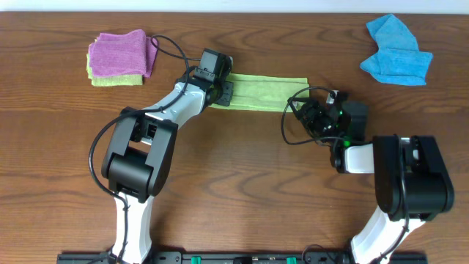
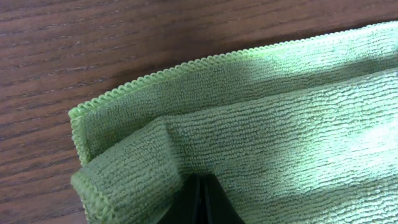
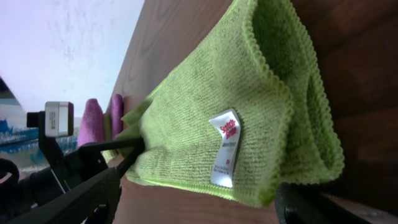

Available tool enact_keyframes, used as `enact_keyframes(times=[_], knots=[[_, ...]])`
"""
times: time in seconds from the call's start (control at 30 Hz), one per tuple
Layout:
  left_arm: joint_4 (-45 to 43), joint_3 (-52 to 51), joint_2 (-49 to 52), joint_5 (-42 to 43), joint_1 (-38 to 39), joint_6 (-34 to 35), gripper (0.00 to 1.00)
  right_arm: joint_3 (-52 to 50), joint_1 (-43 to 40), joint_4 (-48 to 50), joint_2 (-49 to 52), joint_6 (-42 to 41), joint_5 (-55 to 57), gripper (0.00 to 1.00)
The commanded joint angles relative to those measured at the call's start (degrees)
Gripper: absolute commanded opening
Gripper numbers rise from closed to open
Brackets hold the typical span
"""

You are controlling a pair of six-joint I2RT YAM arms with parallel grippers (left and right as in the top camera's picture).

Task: Fold the cloth
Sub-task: 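Move the right gripper to the green strip's right end and grasp it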

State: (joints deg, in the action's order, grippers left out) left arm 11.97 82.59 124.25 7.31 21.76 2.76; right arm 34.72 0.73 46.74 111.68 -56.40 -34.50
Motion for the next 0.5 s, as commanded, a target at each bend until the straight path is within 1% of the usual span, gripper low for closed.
enact_keyframes(times=[0.0, 0.13, 0.23, 0.3, 0.47], knots=[[1.1, 0.0, 1.1, 0.2, -0.3, 0.0, 0.06, -0.5, 0.5, -4.6, 1.9, 1.2, 4.9, 0.8], [1.1, 0.0, 1.1, 0.2, -0.3, 0.0, 0.06, -0.5, 0.5, -6.9, 1.9, 1.4, 10.0, 0.81], [1.1, 0.0, 1.1, 0.2, -0.3, 0.0, 0.06, -0.3, 0.5, -7.0, 1.9, 3.5, 13.5, 0.81], [1.1, 0.0, 1.1, 0.2, -0.3, 0.0, 0.06, 0.2, 0.4, -7.6, 1.9, 5.4, 15.1, 0.8], [1.1, 0.0, 1.1, 0.2, -0.3, 0.0, 0.06, 2.3, 0.4, -10.4, 1.9, 7.3, 17.8, 0.81]])
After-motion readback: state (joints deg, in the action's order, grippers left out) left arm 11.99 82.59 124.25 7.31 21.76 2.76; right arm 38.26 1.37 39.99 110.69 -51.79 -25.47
